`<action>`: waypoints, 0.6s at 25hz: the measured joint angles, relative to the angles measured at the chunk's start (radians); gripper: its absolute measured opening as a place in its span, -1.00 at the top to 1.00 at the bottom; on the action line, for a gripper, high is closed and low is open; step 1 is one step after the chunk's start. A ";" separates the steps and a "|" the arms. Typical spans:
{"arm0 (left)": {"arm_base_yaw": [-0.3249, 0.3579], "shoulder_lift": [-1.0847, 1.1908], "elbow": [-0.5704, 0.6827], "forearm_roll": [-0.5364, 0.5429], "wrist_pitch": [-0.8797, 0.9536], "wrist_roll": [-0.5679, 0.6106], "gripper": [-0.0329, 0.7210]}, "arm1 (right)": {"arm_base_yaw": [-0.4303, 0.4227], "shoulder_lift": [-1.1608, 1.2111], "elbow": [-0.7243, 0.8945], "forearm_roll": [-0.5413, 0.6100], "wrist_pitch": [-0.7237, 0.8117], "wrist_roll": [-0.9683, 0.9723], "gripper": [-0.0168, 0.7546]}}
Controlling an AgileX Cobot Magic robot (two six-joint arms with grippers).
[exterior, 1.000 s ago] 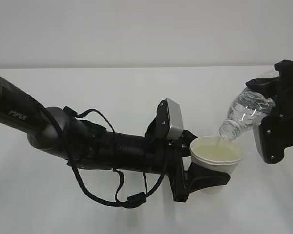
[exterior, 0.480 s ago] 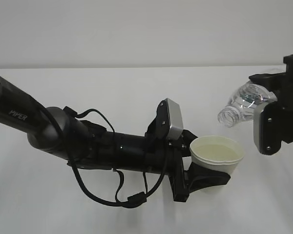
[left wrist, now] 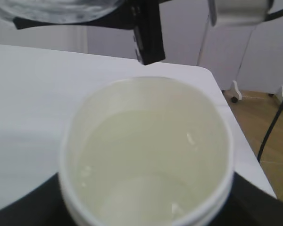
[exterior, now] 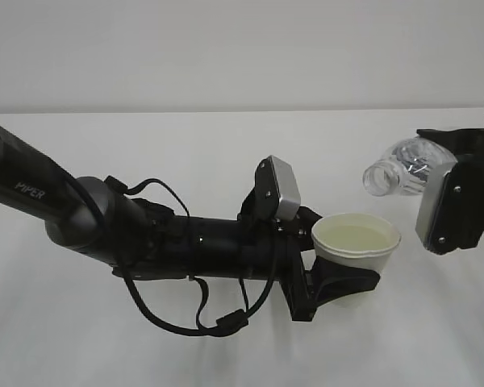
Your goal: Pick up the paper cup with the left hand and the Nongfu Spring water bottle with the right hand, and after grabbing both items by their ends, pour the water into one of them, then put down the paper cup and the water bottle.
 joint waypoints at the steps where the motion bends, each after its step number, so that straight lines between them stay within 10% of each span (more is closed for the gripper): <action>1: 0.000 0.000 0.000 -0.007 0.004 0.000 -0.34 | 0.000 0.000 0.005 0.007 -0.012 0.027 0.03; 15: 0.000 0.000 0.000 -0.039 0.028 0.031 -0.34 | 0.000 0.000 0.066 0.076 -0.136 0.332 0.03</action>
